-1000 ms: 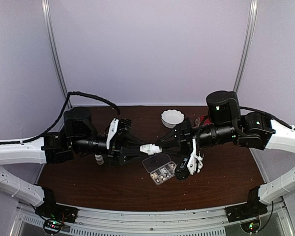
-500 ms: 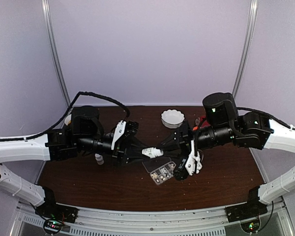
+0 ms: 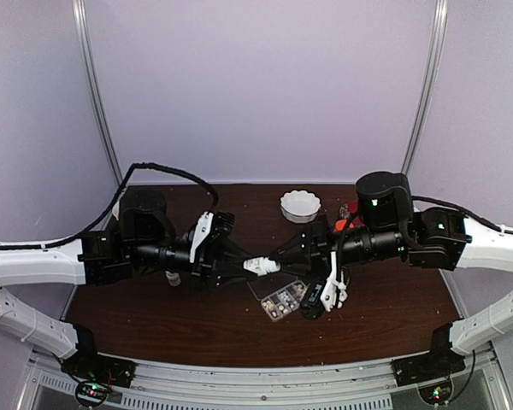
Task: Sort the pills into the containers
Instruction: Unscrew the lid of the pill bottle.
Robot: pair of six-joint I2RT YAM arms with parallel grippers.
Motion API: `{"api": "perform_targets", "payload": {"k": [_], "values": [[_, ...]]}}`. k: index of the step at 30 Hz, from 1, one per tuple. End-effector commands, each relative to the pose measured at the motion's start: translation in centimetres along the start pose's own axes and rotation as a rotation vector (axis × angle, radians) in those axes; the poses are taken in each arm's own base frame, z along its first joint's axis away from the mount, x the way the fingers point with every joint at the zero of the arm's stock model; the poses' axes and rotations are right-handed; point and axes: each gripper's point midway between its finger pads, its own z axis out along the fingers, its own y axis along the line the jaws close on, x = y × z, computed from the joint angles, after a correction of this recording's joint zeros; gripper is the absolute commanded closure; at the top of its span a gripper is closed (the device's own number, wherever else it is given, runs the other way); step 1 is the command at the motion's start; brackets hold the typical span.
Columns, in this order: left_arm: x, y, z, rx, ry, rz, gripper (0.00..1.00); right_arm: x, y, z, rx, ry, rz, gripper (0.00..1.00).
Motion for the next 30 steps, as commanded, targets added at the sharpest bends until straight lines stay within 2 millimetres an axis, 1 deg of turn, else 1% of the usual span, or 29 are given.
{"api": "perform_targets", "payload": {"k": [1, 4, 5, 8, 10, 12, 14, 17, 21, 23, 25, 26, 28, 30], "values": [[-0.1, -1.5, -0.6, 0.071, -0.023, -0.033, 1.00, 2.5, -2.9, -1.8, 0.115, 0.149, -0.110, 1.00], [0.0, -1.5, -0.5, 0.078, -0.019, -0.040, 1.00, 2.8, -3.2, -1.8, 0.127, 0.163, -0.149, 1.00], [0.1, -1.5, -0.4, 0.081, -0.014, -0.045, 1.00, 2.5, -3.3, -1.9, 0.122, 0.151, -0.149, 1.00], [0.5, -1.5, -0.1, 0.087, 0.012, -0.048, 1.00, 2.0, -2.7, -2.1, 0.025, 0.110, -0.131, 1.00], [0.7, -1.4, 0.0, 0.089, 0.021, -0.050, 1.00, 2.0, -2.5, -2.4, -0.025, 0.108, -0.142, 1.00], [0.7, -1.5, 0.0, 0.092, 0.016, -0.050, 1.00, 2.9, -2.5, -2.2, -0.003, 0.166, -0.209, 1.00], [0.6, -1.5, 0.0, 0.096, 0.010, -0.052, 1.00, 3.4, -3.0, -2.1, 0.050, 0.204, -0.245, 1.00], [0.5, -1.8, 0.0, 0.113, 0.006, -0.055, 1.00, 3.7, -2.9, -2.2, 0.047, 0.224, -0.270, 1.00], [0.5, -1.5, -0.1, 0.090, 0.008, -0.048, 1.00, 3.5, -3.3, -2.4, 0.047, 0.207, -0.233, 1.00], [0.3, -1.3, -0.5, 0.067, -0.002, -0.035, 1.00, 3.3, -3.4, -2.5, 0.055, 0.200, -0.189, 1.00], [0.1, -1.1, -0.8, 0.044, -0.014, -0.025, 1.00, 3.1, -3.8, -2.8, 0.083, 0.189, -0.099, 1.00], [0.2, -1.0, -0.9, 0.036, -0.015, -0.021, 1.00, 3.1, -4.4, -2.9, 0.119, 0.184, -0.031, 1.00], [0.3, -1.0, -1.0, 0.024, -0.022, -0.011, 1.00, 3.2, -5.7, -3.3, 0.224, 0.182, 0.160, 1.00], [0.4, -0.7, -1.1, 0.006, -0.032, -0.008, 1.00, 3.6, -5.5, -3.8, 0.279, 0.186, 0.310, 1.00]]}}
